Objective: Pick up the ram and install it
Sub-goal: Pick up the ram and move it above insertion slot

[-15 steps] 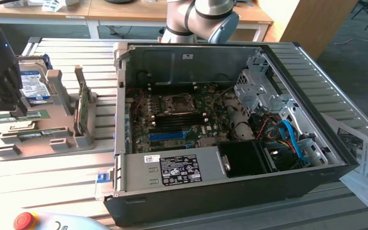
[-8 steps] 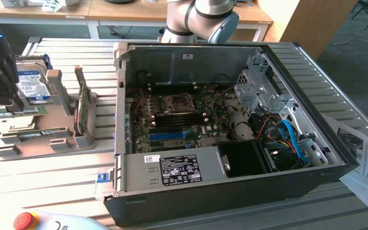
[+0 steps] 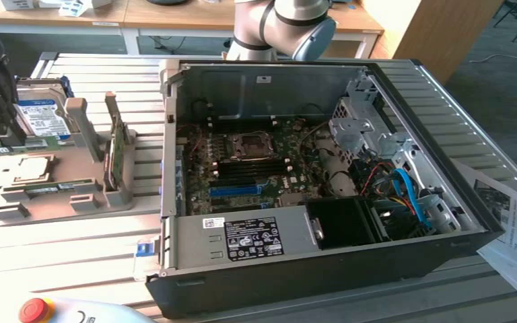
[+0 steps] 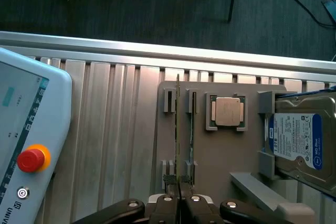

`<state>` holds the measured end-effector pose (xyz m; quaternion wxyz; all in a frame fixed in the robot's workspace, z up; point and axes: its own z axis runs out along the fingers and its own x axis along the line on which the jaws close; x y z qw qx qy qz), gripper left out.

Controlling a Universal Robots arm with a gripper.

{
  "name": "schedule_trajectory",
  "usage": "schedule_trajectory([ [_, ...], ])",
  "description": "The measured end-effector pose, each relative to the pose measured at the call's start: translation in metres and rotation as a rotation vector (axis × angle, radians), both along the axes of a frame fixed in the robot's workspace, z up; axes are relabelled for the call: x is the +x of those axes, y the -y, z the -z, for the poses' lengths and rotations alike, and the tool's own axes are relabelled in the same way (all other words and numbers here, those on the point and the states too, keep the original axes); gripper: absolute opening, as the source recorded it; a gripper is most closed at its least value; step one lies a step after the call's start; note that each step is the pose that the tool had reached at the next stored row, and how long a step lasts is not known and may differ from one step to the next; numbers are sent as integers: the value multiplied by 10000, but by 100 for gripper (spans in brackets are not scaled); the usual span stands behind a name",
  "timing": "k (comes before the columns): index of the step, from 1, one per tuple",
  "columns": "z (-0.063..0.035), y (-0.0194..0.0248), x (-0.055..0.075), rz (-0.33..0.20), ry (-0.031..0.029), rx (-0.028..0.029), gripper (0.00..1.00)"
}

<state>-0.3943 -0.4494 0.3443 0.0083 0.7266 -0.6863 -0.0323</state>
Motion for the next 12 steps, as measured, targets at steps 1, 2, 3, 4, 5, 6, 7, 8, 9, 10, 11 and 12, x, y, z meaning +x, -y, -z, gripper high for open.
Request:
schedule_trajectory([
  [1,-26,0,0,0,0,1,12],
  [2,-50,0,0,0,1,0,12],
  [3,-72,0,0,0,1,0,12],
  [4,-94,0,0,0,1,0,12],
  [5,-118,0,0,0,0,0,12],
  [6,-143,0,0,0,1,0,12],
  [7,-174,0,0,0,0,0,12],
  [8,-201,0,0,0,1,0,12],
  [9,-230,0,0,0,0,0,12],
  [10,-256,0,0,0,0,1,12],
  [11,-285,0,0,0,0,0,12],
  [12,-312,0,0,0,1,0,12],
])
